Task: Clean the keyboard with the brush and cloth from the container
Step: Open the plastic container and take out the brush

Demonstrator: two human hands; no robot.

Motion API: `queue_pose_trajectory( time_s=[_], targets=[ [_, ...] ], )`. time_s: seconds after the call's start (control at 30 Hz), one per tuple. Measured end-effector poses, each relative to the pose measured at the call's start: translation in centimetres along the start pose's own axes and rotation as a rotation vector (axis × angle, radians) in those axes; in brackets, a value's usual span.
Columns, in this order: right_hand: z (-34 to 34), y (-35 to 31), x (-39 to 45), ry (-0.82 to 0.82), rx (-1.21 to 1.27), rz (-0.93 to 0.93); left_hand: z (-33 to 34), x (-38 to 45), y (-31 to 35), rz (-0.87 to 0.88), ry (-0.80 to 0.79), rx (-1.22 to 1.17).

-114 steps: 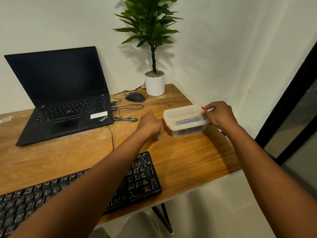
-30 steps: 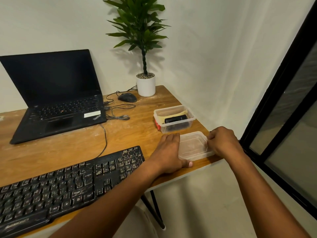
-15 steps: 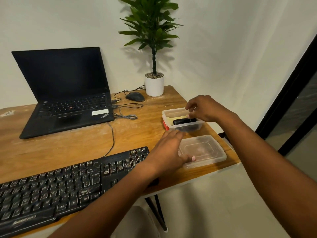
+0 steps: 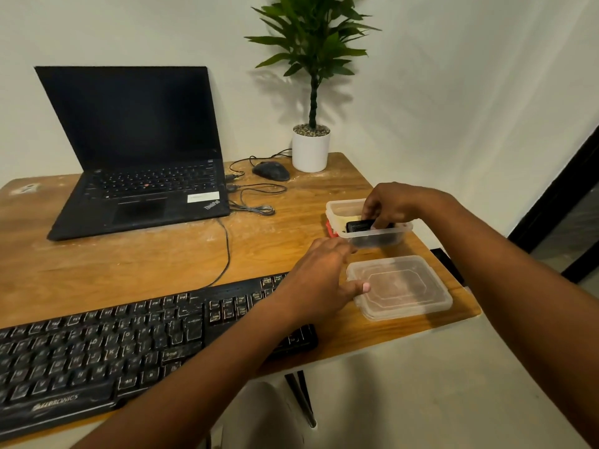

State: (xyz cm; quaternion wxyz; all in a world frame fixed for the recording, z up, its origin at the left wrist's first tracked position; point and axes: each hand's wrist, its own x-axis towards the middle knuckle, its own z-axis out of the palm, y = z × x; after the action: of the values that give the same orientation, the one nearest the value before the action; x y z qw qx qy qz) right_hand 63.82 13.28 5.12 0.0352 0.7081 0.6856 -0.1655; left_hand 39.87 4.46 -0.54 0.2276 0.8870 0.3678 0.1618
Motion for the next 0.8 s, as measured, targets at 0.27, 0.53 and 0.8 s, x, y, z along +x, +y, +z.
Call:
queue_pose_trajectory(
  time_s=[0.27,0.53,0.8],
  targets=[
    [-0.2,0.2,0.1,-0.019,0.059,-0.029,-0.6,0.0,-0.6,-0.002,0.018,0.001],
    [-0.8,0.5,-1.0,0.052,0.165,-0.086,-2.3,-1.0,-0.4,0.009,0.074,0.026],
    [-4.1,-3.9,-4.8,0.116,0.534,-0.249,-5.9,-3.2,-1.0,-0.037,0.182,0.023]
  ],
)
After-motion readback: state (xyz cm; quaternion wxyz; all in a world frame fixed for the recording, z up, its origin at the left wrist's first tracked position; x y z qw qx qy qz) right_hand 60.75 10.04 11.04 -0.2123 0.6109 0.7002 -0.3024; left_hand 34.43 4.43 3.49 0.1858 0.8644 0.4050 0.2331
